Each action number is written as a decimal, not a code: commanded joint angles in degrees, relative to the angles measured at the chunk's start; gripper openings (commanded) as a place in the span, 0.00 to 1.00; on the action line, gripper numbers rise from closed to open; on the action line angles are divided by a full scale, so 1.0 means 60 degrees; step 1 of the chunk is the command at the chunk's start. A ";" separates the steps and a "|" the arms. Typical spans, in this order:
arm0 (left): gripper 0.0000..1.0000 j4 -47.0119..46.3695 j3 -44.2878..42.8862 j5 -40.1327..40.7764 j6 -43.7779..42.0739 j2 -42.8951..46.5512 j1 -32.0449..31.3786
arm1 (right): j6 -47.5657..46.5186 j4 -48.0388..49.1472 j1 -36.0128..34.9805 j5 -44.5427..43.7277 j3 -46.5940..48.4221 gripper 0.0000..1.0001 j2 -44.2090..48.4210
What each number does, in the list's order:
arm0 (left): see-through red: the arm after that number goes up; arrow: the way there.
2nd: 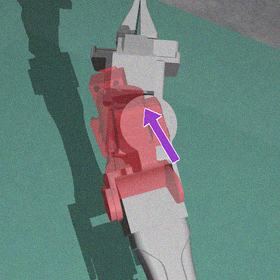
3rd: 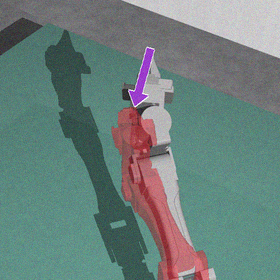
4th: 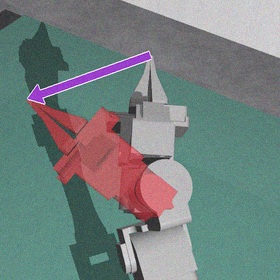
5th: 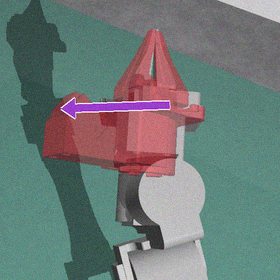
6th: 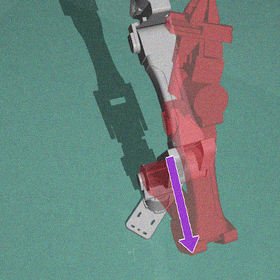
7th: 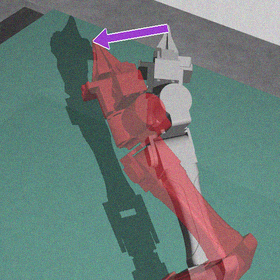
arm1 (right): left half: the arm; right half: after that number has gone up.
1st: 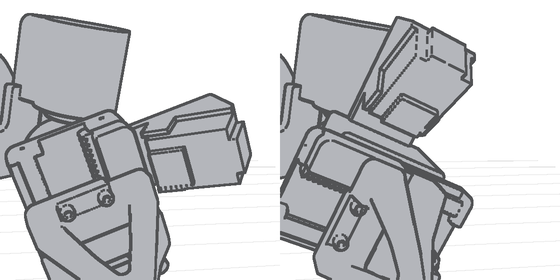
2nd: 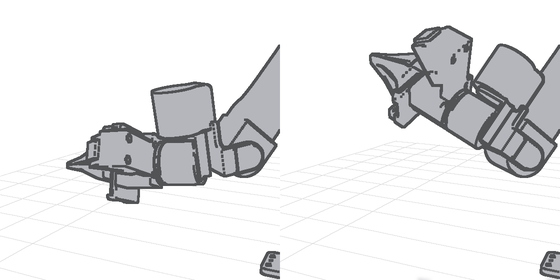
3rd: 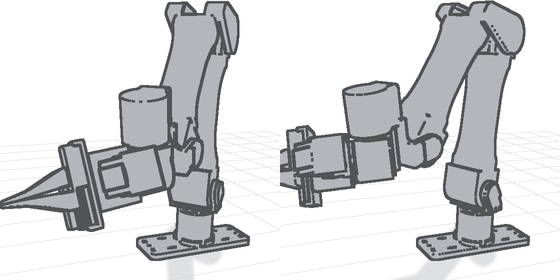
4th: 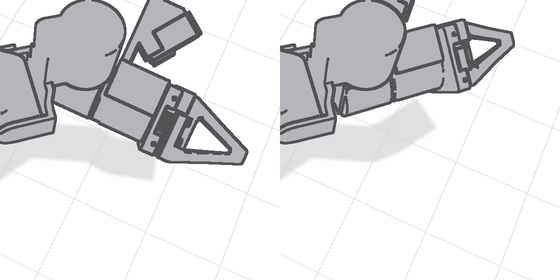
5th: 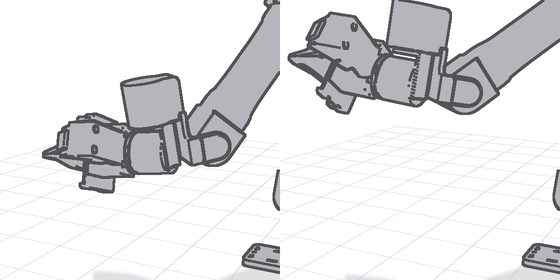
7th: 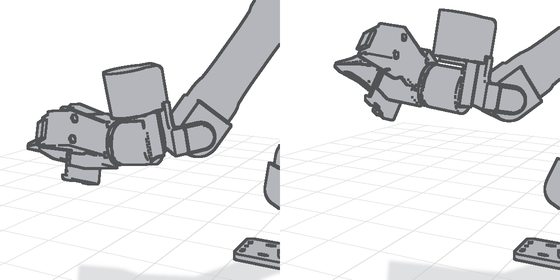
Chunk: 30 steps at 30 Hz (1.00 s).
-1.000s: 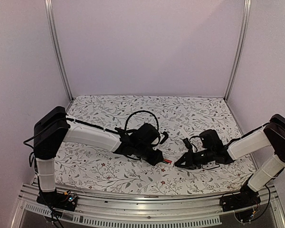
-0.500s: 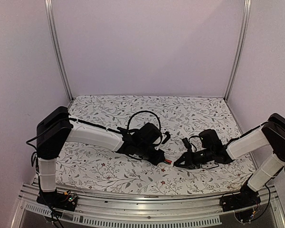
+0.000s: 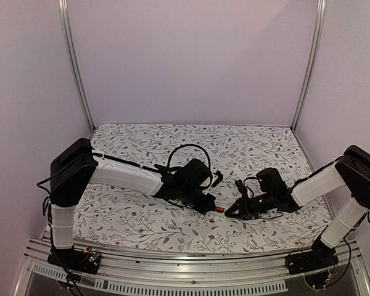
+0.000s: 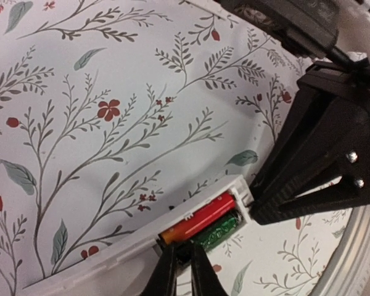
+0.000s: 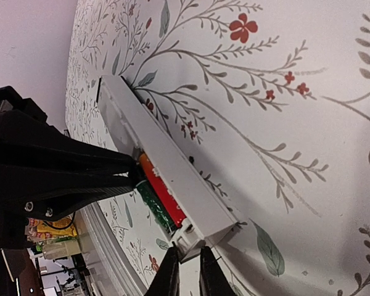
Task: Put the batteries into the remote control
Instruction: Load the battery into the battery compartment, then press the battery in the battery compartment.
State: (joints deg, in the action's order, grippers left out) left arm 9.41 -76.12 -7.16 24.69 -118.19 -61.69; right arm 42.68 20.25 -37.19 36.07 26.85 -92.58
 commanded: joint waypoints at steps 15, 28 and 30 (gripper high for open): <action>0.11 0.0936 -0.0245 -0.0085 -0.0447 -0.0434 0.0024 | -0.0526 -0.1089 -0.0086 -0.0437 0.0538 0.14 0.0358; 0.24 -0.0025 -0.0025 0.0012 -0.0822 0.0775 0.0254 | -0.1901 -0.3703 -0.0079 -0.1654 0.1747 0.19 0.1356; 0.29 -0.0397 0.0172 -0.0068 -0.0857 0.1040 0.0335 | -0.1975 -0.3731 -0.0086 -0.1628 0.1846 0.18 0.1344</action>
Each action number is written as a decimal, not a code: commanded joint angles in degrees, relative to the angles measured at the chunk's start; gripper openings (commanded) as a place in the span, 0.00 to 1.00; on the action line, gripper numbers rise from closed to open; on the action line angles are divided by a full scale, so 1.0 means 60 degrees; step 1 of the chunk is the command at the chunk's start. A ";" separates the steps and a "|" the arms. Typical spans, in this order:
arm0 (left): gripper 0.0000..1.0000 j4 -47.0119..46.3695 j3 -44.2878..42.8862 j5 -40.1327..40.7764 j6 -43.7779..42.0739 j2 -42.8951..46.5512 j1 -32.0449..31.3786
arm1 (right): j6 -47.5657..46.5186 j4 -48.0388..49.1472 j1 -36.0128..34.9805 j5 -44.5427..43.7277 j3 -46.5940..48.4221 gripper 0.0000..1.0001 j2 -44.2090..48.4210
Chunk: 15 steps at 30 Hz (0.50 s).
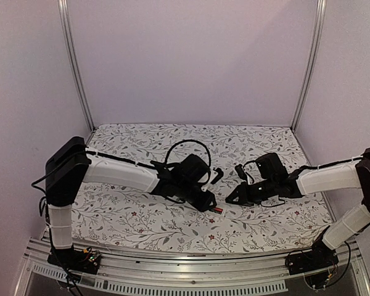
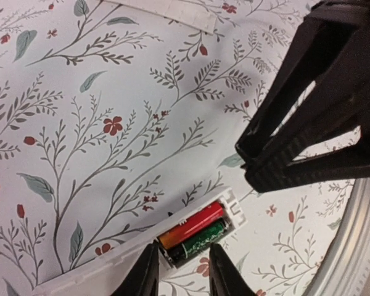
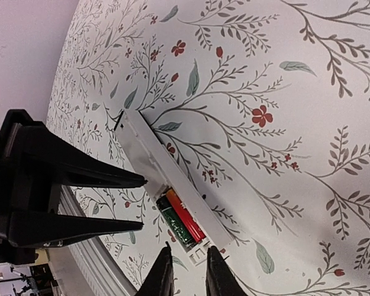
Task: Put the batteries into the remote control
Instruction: Press the battery in the battery compartment.
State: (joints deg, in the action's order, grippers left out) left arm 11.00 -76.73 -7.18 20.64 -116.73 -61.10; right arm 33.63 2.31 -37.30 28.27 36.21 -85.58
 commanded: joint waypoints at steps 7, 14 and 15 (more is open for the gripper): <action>0.38 -0.1550 0.1602 0.0704 0.0437 0.2094 0.0679 | -0.1048 -0.0738 -0.0616 0.0166 0.1102 0.05 -0.0319; 0.78 -0.2350 0.3510 0.2159 0.1096 0.3651 0.0973 | -0.1435 -0.0661 -0.1033 0.0486 0.1913 0.00 -0.1595; 0.79 -0.2360 0.3685 0.2352 0.1151 0.3774 0.0974 | -0.1430 -0.0662 -0.1032 0.0495 0.1963 0.00 -0.1687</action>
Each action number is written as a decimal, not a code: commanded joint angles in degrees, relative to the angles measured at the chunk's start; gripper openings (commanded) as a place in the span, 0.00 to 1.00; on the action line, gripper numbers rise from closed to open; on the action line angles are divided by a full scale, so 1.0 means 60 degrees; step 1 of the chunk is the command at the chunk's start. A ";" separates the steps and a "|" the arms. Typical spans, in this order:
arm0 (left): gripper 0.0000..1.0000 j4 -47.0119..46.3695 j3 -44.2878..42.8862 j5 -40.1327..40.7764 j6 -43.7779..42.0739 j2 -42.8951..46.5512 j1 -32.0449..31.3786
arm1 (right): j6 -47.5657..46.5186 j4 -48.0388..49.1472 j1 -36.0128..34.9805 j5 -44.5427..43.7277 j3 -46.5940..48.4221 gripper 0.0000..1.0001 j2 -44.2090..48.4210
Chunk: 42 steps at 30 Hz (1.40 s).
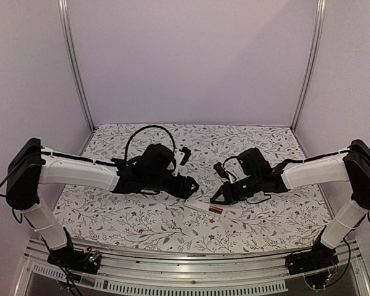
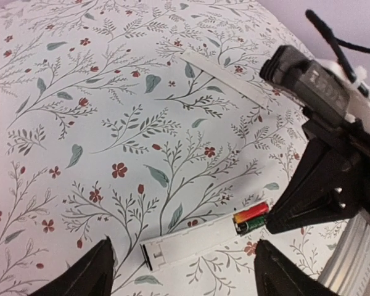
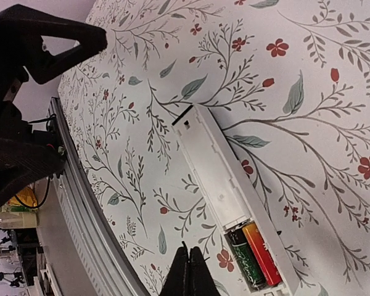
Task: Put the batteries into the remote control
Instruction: Press the battery in the battery compartment.
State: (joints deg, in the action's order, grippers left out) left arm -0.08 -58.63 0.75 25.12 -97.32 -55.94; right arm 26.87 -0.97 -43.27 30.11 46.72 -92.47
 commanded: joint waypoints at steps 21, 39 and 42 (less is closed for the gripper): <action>0.81 -0.0147 0.0816 0.1409 0.0404 0.0308 0.0202 | -0.0602 -0.1008 -0.0084 -0.0834 0.0284 0.00 -0.1670; 0.81 -0.0017 0.0671 0.1545 0.0181 0.0436 0.0203 | -0.1368 -0.1930 -0.0084 -0.0106 0.1732 0.00 -0.1097; 0.80 -0.0017 0.0689 0.1536 0.0206 0.0438 0.0212 | -0.1330 -0.1752 -0.0080 -0.0278 0.1459 0.00 -0.1267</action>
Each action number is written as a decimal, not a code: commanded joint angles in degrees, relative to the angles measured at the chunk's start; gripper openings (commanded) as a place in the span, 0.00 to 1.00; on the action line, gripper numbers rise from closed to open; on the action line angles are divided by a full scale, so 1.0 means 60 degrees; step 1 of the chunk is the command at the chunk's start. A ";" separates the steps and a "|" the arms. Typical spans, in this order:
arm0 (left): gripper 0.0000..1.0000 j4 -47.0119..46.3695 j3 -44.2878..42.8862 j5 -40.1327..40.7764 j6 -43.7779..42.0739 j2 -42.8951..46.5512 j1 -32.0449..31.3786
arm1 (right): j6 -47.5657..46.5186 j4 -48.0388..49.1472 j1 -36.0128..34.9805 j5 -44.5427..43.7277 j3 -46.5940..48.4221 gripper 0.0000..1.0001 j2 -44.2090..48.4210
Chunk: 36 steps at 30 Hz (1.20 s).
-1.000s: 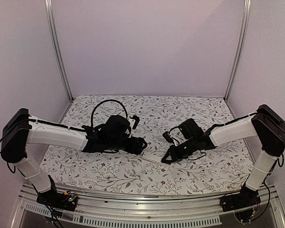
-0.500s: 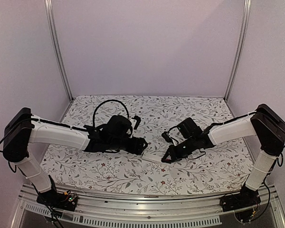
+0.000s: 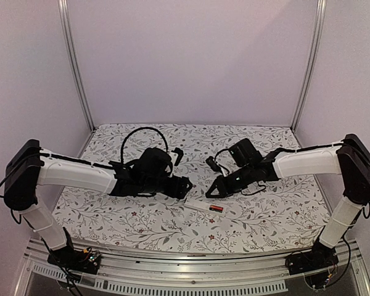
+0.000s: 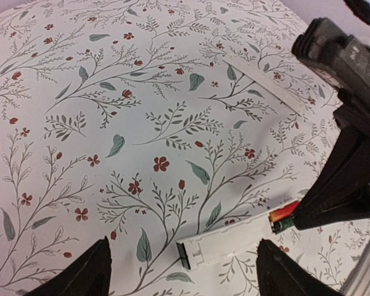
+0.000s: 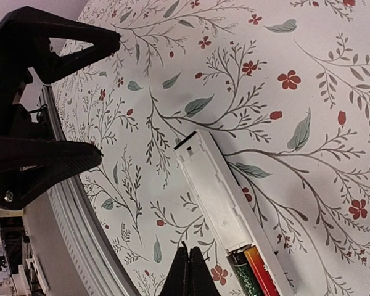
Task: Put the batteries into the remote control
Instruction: Press the battery in the battery compartment, then pick up the battery cover at the center of the board.
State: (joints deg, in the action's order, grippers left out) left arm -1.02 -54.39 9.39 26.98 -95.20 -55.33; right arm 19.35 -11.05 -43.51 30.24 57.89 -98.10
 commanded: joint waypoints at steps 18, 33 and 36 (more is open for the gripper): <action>0.81 0.0482 0.0051 0.0248 -0.0168 0.0115 0.0110 | -0.0212 -0.0500 0.0147 -0.0774 -0.0537 0.00 -0.0345; 0.83 0.0418 0.0686 0.0997 -0.0411 0.1330 0.0121 | -0.1314 -0.3168 0.1492 -0.5915 0.1317 0.74 0.1349; 0.83 0.0382 0.0791 0.0977 -0.0359 0.1311 0.0127 | -0.1682 -0.3539 0.1530 -0.6595 0.1699 0.83 0.0856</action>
State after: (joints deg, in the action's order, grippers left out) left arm 1.13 -51.37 14.15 25.12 -87.66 -55.31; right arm 12.86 -24.88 -34.13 1.65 65.80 -89.45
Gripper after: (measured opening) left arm 0.832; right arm 0.787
